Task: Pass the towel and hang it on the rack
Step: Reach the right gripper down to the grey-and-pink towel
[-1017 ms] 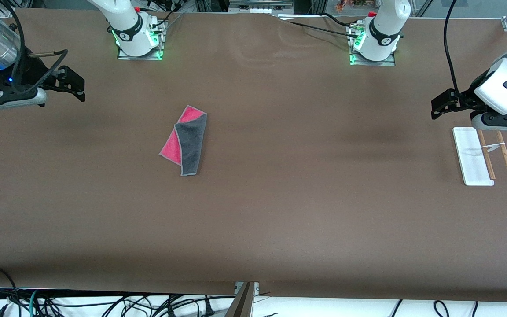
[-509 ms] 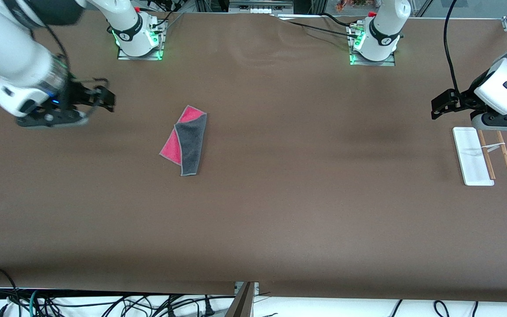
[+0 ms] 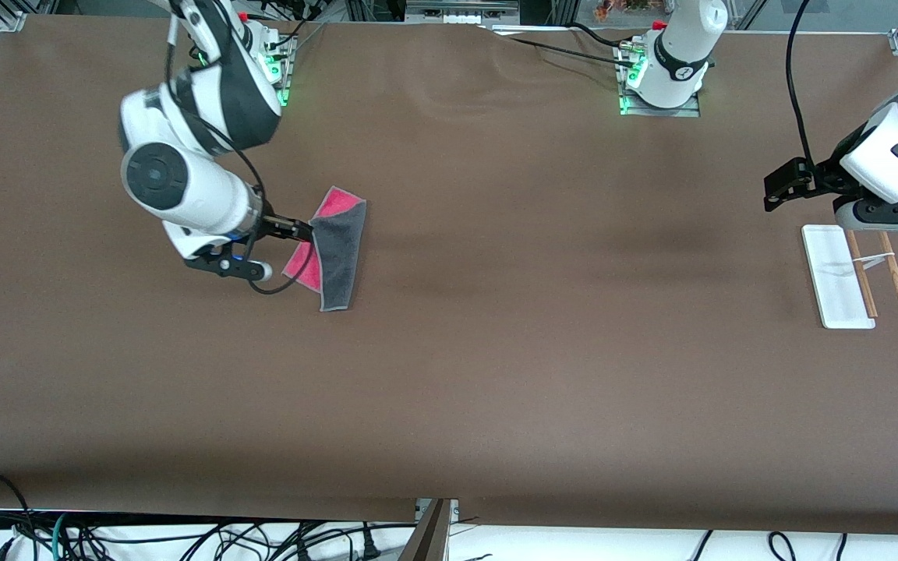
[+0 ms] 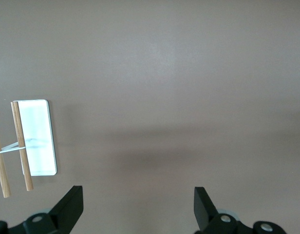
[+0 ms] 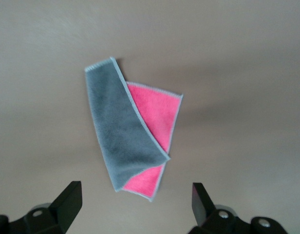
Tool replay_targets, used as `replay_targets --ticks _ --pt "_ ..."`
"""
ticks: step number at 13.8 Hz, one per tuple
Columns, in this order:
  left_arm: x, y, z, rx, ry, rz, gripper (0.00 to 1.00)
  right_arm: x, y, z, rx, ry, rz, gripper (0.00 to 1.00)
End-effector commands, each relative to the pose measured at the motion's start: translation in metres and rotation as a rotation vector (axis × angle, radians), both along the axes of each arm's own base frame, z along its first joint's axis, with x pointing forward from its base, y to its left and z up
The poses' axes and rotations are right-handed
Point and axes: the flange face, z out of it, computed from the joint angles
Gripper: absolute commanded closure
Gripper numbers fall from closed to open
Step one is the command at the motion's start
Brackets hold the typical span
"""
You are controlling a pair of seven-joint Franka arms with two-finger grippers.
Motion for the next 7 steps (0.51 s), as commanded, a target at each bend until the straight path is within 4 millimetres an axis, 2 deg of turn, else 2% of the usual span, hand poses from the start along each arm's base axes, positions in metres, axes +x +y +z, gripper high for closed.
replay_targets --ticks 1,4,7 --pt "0.001 0.002 0.002 0.019 -0.007 -0.001 0.00 -0.054 0.017 -0.029 -0.022 -0.017 -0.114 0.01" --pt "0.001 0.002 0.002 0.018 -0.007 -0.002 0.00 -0.093 0.036 -0.064 -0.076 0.007 -0.247 0.01" --pt "0.001 0.002 0.002 0.019 -0.007 -0.001 0.00 -0.113 0.026 -0.085 -0.127 0.048 -0.300 0.01"
